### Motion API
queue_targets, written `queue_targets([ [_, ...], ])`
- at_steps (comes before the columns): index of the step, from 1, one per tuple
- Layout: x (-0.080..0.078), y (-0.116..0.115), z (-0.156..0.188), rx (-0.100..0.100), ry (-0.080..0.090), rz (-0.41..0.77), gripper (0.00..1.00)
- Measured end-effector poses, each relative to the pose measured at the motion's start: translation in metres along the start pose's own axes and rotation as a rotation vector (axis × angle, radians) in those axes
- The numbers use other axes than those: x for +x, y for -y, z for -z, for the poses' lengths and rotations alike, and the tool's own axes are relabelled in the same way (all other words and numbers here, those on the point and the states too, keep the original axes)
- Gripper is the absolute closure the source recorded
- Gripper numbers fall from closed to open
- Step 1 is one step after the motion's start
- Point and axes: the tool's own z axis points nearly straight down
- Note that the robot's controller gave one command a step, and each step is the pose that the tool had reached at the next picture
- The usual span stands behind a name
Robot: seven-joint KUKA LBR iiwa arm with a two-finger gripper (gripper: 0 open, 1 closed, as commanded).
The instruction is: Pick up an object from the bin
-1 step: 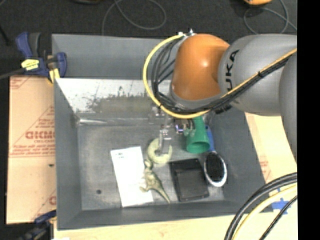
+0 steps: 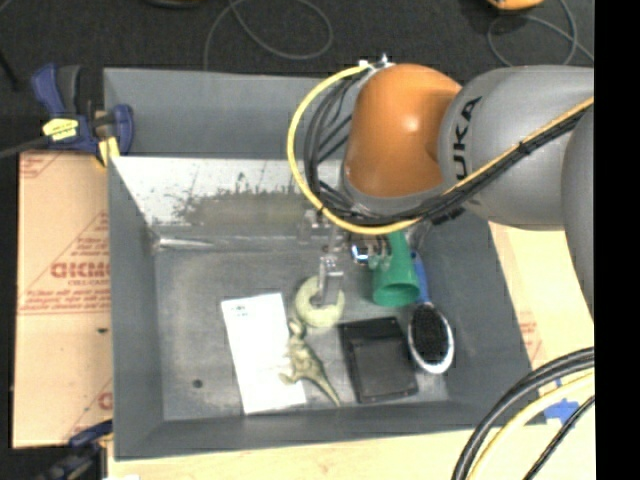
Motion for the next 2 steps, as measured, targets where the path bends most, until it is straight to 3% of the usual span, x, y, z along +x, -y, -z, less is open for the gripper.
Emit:
queue_targets([
  [1,0.001,0.031,-0.055,0.002,0.003,0.099,0.0],
  [2,0.022,0.075,-0.065,0.003,-0.003,0.137,0.0],
])
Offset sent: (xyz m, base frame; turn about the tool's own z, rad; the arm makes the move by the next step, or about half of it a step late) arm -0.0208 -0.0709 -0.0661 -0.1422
